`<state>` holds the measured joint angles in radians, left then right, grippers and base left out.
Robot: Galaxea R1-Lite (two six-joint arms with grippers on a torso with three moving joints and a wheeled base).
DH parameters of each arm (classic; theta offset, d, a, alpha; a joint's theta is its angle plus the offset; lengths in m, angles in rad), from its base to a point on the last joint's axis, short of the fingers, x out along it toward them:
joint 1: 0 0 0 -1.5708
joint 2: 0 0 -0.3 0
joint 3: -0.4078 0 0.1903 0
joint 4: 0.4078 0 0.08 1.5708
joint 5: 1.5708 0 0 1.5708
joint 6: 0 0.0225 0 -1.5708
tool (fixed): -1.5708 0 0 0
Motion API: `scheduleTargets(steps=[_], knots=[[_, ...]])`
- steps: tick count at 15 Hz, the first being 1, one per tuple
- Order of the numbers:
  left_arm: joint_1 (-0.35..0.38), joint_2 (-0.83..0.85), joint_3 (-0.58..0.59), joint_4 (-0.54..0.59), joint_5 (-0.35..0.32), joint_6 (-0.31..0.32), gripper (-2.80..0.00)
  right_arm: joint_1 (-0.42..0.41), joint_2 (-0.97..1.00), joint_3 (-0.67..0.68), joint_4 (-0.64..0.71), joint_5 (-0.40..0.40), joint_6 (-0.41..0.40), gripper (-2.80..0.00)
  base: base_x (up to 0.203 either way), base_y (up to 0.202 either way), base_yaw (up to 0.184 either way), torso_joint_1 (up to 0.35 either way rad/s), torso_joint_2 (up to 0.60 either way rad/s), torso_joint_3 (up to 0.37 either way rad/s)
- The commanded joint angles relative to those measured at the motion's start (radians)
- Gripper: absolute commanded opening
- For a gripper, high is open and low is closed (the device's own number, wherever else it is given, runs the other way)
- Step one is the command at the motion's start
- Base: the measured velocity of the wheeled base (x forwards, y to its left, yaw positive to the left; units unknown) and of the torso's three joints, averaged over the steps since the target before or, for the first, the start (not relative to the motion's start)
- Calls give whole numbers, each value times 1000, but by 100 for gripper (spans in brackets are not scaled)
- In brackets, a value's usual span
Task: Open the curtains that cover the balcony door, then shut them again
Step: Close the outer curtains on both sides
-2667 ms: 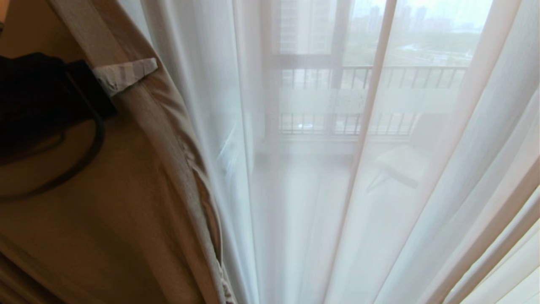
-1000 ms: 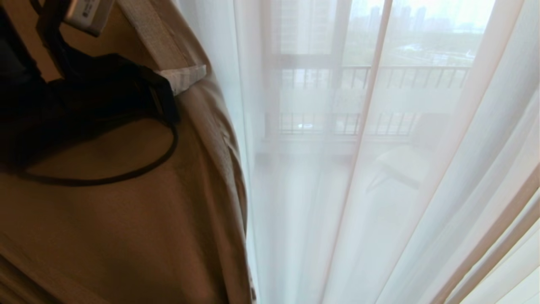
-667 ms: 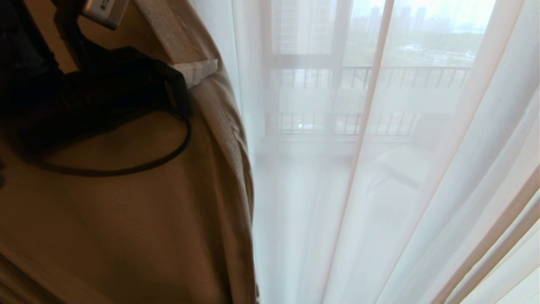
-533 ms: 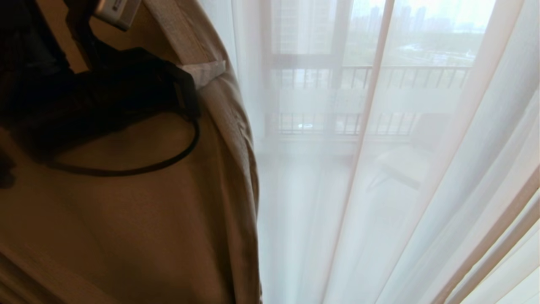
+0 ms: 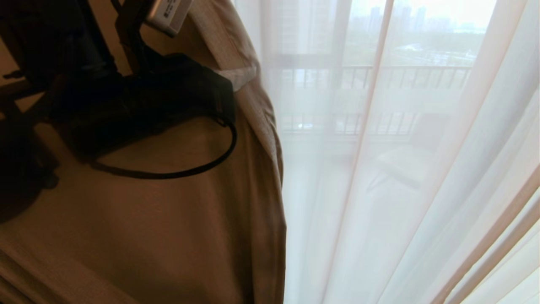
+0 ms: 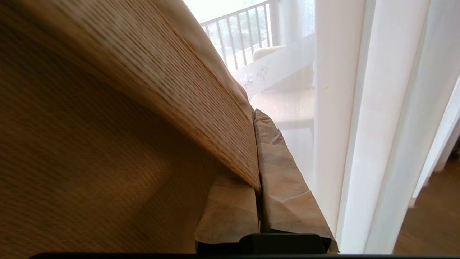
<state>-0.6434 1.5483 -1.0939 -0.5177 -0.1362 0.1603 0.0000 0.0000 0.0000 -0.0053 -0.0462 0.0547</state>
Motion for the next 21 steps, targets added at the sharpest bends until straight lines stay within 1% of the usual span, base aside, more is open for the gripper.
scheduleTargets(steps=[1, 4, 8, 11, 16, 19, 21], knots=[[-9, 13, -1, -7, -2, 1, -280, 0, 0, 0, -1, 0, 1, -280, 0, 0, 0, 0, 0, 0], [-14, 19, -13, -5, -1, 1, -280, -1, 0, 0, -1, 0, 1, -280, 0, 0, 0, 0, 0, 0], [-39, 47, -46, -5, 3, 2, -280, 0, 0, 0, -1, 0, 1, -280, 0, 0, 0, 0, 0, 0], [-65, 69, -65, -7, 33, 2, -280, 0, 0, 0, -1, 0, 1, -280, 0, 0, 0, 0, 0, 0], [-77, 95, -93, -7, 35, 2, -280, 0, 0, 0, -1, 0, 1, -280, 0, 0, 0, 0, 0, 0], [-70, 92, -95, -7, 40, 1, -280, 0, 0, 0, -1, 0, 1, -280, 0, 0, 0, 0, 0, 0], [-65, 87, -95, -7, 72, 2, -280, 0, 0, 0, -1, 0, 1, -280, 0, 0, 0, 0, 0, 0]])
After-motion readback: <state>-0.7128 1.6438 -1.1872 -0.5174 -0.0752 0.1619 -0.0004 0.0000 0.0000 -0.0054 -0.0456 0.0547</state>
